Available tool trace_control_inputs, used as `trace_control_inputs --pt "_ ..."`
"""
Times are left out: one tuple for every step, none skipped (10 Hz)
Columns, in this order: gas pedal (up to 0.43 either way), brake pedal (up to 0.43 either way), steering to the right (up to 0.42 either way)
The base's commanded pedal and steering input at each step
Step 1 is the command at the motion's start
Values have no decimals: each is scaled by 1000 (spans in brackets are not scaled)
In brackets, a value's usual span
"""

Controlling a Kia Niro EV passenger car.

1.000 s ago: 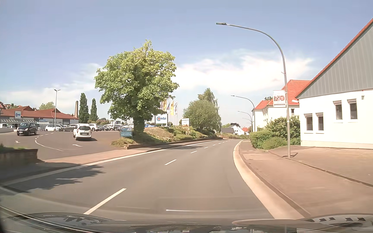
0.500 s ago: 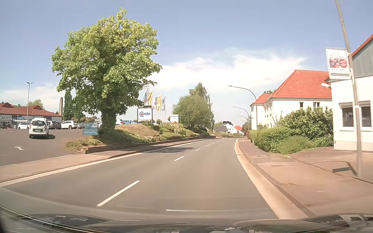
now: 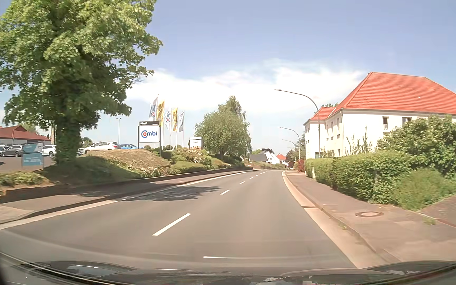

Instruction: Follow the waypoints while adhering to traffic rules and regulations

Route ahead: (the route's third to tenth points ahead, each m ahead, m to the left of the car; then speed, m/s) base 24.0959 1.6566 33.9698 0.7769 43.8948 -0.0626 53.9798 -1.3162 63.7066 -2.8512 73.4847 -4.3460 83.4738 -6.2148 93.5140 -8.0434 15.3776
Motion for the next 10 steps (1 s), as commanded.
trace_control_inputs --pt "138 0 23" --pt "138 0 23" --pt "138 0 23" --pt "138 0 23" --pt "130 0 23" --pt "130 0 23" --pt "130 0 21" --pt "130 0 18" --pt "130 0 16" --pt "130 0 13"
